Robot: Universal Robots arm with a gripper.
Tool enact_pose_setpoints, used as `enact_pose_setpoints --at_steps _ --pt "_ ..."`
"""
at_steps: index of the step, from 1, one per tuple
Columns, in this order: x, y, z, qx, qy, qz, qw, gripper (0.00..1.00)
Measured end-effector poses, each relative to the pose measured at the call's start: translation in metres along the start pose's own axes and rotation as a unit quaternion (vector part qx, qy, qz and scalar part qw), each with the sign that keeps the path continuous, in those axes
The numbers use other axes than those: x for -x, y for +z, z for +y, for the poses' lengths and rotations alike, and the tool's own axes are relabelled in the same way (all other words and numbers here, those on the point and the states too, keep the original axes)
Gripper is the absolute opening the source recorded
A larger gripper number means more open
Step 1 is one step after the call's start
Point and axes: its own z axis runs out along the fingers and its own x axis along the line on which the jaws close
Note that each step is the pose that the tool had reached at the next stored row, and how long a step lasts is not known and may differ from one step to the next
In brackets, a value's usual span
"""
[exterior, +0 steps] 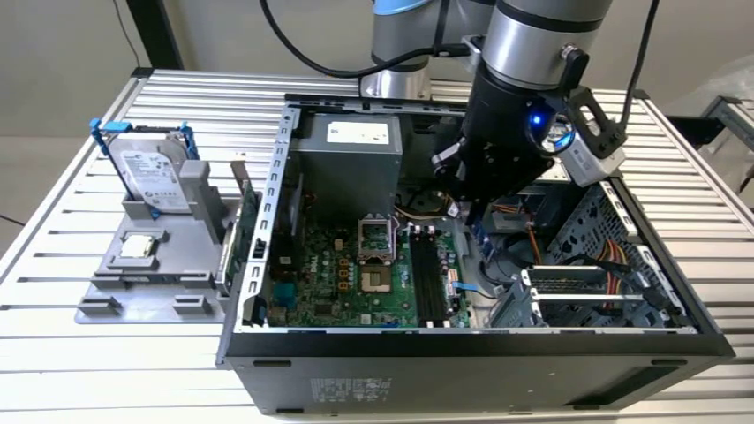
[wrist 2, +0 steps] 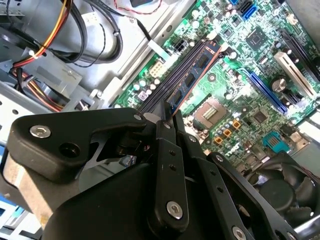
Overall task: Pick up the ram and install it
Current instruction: 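Insert the ram into the slot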
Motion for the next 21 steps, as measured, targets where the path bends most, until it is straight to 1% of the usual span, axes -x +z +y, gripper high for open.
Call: enact_pose_setpoints --at_steps 8,21 --pt "0.0 0.0029 0.0002 -0.0015 0.001 0.0003 1.0 0.0" --pt "0.0001 0.0076 0.0004 -0.0017 0.004 0.0006 1.0 0.0"
